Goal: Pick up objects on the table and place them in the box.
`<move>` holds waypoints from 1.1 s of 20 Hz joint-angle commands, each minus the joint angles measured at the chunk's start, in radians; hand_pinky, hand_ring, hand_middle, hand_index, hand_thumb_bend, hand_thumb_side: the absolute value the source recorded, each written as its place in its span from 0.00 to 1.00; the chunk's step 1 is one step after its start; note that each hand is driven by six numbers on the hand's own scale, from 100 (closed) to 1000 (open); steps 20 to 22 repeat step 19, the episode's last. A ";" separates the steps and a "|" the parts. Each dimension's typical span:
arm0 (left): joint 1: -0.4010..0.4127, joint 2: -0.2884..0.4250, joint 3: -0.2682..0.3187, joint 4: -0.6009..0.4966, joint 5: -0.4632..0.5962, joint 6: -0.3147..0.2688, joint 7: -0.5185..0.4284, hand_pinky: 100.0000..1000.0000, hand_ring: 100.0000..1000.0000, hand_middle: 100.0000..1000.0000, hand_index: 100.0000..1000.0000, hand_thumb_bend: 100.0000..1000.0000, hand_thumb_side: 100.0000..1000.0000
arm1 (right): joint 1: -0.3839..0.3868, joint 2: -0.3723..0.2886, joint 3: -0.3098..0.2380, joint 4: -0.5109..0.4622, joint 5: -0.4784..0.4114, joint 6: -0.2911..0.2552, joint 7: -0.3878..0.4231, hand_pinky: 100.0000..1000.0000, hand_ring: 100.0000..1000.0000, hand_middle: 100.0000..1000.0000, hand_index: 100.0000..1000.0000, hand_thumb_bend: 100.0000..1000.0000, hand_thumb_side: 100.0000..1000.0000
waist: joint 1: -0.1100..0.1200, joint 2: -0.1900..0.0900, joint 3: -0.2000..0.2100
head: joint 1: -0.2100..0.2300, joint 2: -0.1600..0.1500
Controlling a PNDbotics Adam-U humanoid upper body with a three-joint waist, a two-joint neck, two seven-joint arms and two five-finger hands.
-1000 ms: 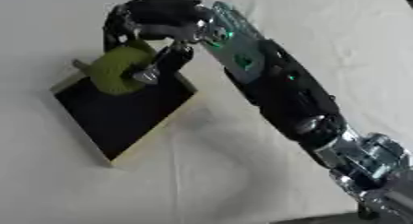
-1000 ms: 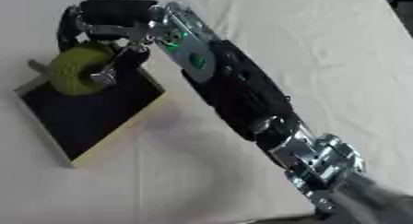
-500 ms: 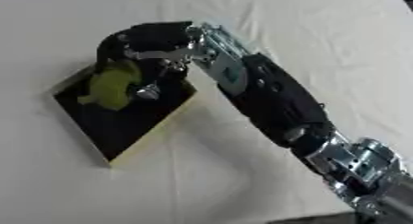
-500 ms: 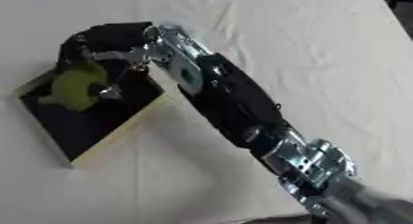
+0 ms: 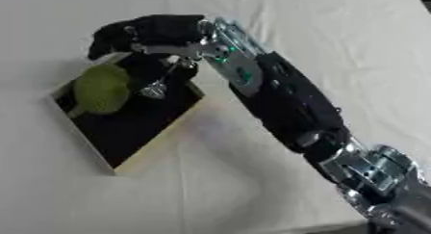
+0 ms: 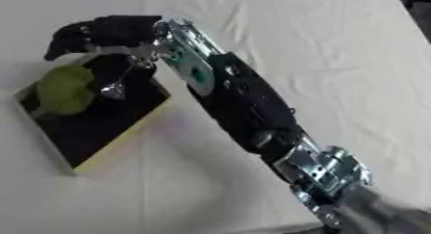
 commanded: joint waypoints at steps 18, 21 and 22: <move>-0.063 -0.031 0.013 -0.017 0.004 0.072 0.023 0.58 0.63 0.53 0.68 0.00 0.41 | 0.198 -0.569 -0.299 -0.366 -0.790 0.156 -0.221 0.76 0.95 0.72 0.84 0.00 0.09 | -0.022 -0.029 -0.065 | 0.089 0.004; -0.065 -0.035 0.014 -0.017 0.002 0.076 0.023 0.58 0.63 0.53 0.68 0.00 0.41 | 0.230 -0.587 -0.312 -0.373 -0.824 0.149 -0.245 0.76 0.95 0.71 0.84 0.00 0.22 | -0.023 -0.027 -0.068 | 0.090 0.002; -0.065 -0.035 0.014 -0.017 0.002 0.076 0.023 0.58 0.63 0.53 0.68 0.00 0.41 | 0.230 -0.587 -0.312 -0.373 -0.824 0.149 -0.245 0.76 0.95 0.71 0.84 0.00 0.22 | -0.023 -0.027 -0.068 | 0.090 0.002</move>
